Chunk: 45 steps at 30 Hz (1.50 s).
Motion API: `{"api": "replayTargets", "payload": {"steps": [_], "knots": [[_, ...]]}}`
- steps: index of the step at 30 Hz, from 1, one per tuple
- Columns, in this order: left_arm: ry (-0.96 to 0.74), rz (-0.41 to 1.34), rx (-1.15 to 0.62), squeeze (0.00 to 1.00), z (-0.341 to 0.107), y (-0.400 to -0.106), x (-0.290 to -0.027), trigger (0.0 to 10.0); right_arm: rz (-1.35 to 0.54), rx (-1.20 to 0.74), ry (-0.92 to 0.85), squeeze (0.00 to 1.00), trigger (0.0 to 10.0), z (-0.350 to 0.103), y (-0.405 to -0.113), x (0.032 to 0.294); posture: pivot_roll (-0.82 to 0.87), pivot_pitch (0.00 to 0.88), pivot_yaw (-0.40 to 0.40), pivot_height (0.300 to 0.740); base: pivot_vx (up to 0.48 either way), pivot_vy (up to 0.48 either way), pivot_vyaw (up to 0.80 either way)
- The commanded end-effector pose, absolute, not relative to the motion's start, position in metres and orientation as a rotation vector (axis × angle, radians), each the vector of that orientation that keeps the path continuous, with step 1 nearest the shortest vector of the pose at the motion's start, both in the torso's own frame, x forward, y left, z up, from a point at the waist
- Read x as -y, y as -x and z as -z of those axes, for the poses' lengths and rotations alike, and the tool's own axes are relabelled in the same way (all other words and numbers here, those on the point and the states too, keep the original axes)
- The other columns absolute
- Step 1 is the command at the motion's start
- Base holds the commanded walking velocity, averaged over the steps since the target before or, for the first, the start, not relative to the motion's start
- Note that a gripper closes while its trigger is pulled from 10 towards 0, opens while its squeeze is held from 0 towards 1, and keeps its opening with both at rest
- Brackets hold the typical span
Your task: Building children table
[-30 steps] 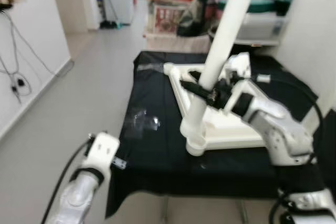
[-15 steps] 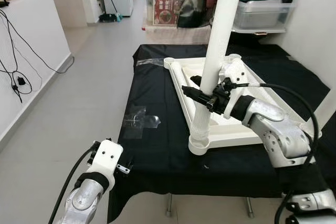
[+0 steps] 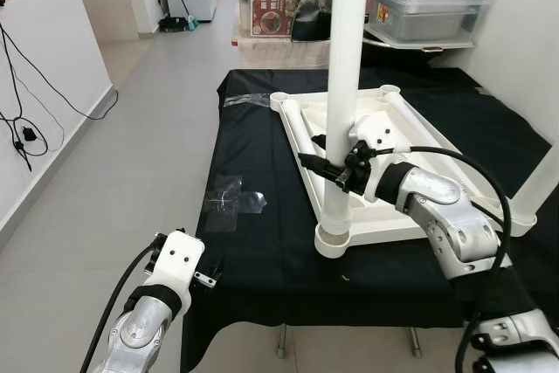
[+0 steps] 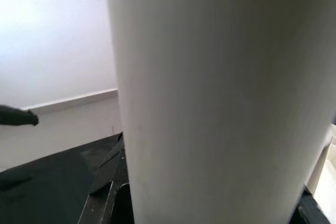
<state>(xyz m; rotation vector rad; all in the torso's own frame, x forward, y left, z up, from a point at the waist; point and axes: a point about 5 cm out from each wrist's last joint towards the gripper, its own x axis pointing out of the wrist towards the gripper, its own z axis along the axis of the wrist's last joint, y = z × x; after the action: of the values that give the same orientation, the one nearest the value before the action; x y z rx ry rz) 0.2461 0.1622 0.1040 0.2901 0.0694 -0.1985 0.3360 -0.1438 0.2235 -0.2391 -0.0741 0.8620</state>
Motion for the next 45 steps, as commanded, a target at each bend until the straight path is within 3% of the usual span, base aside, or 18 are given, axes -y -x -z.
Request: {"api": "replayTargets", "payload": {"steps": [1, 8, 22, 30, 45], "knots": [[-0.311, 0.191, -0.089, 0.0, -0.1, -0.245, -0.166, 10.0, -0.883, 0.077, 0.262, 0.0, 0.0, -0.223, -0.333, 0.143, 0.08, 0.0, -0.049, 0.74, 0.0, 0.0, 0.0], [-0.313, 0.191, -0.093, 0.0, -0.099, -0.245, -0.166, 10.0, -0.989, 0.057, 0.29, 0.0, 0.0, -0.212, -0.317, 0.135, 0.08, 0.0, -0.045, 0.74, 0.0, 0.0, 0.0], [-0.317, 0.182, -0.094, 0.0, -0.098, -0.245, -0.168, 10.0, -0.982, 0.054, 0.299, 0.0, 0.0, -0.199, -0.321, 0.116, 0.08, 0.0, -0.055, 0.74, 0.0, 0.0, 0.0], [-0.318, 0.175, -0.098, 0.0, -0.096, -0.243, -0.169, 10.0, -0.962, 0.053, 0.375, 0.0, 0.0, -0.203, -0.328, 0.125, 0.08, 0.0, -0.061, 0.74, 0.0, 0.0, 0.0], [-0.317, 0.188, -0.095, 0.0, -0.096, -0.248, -0.165, 10.0, -0.877, 0.115, 0.326, 0.0, 0.0, -0.228, -0.34, 0.137, 0.07, 0.0, -0.047, 0.74, 0.0, 0.0, 0.0]]}}
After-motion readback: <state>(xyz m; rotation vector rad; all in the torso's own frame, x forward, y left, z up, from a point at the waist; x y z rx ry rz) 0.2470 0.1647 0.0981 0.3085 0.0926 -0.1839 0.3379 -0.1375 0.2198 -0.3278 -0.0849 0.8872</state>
